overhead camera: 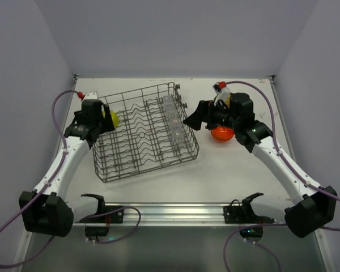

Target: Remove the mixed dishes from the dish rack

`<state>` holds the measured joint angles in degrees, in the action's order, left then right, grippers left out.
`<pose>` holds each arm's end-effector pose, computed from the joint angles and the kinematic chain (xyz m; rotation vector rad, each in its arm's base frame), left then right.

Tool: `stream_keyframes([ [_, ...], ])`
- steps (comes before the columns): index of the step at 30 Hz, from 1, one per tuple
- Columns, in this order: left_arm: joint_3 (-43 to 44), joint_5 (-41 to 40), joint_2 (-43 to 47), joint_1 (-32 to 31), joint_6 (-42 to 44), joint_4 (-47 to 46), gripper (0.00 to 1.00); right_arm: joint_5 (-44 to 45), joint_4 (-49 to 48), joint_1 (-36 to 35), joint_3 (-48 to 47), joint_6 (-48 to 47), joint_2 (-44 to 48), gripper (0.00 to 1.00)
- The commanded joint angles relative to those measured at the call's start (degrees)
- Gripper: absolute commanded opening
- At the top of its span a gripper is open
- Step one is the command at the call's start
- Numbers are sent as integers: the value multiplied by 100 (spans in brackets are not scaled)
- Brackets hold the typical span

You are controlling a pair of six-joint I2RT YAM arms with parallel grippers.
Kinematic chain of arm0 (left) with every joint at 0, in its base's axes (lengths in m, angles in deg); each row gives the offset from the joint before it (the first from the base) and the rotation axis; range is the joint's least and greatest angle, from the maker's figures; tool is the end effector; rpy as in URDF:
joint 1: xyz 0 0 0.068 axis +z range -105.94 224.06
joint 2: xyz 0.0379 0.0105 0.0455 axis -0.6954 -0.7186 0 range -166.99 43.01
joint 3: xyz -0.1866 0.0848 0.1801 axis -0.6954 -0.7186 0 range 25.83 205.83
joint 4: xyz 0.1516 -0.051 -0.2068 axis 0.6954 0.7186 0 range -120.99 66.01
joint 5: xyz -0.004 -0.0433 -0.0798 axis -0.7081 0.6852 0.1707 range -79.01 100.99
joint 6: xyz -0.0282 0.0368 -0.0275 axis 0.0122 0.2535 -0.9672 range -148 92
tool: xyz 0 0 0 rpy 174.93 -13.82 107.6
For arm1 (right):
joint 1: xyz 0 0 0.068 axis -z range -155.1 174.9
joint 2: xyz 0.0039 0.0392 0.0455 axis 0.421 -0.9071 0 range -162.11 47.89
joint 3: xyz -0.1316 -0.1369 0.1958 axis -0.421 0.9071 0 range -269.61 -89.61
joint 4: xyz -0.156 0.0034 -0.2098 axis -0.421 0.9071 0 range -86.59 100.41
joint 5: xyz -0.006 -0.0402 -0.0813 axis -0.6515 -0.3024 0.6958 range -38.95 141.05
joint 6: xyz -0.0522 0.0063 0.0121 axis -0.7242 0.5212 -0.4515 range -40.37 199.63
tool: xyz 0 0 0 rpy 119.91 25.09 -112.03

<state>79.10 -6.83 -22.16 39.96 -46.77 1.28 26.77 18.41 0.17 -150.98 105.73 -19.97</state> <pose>0.2387 -0.0062 0.2862 -0.4440 2.2580 0.1606 0.2390 0.1261 0.3509 -0.2720 2.0267 0.9843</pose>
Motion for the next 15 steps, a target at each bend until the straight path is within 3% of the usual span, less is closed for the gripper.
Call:
stream_keyframes([
  [1,1294,-1342,-539,-1012,-233,568,84,273,-51,-5,28,-53,141,99],
  [3,1763,-1975,-1233,-1425,-277,1008,88,379,107,-5,-16,-36,132,99],
  [8,2933,-2454,-2611,-1594,-163,1255,98,844,477,-5,290,245,667,99],
  [15,4715,-2988,-4608,-1594,-48,1782,100,1135,450,-5,1724,273,2600,99],
])
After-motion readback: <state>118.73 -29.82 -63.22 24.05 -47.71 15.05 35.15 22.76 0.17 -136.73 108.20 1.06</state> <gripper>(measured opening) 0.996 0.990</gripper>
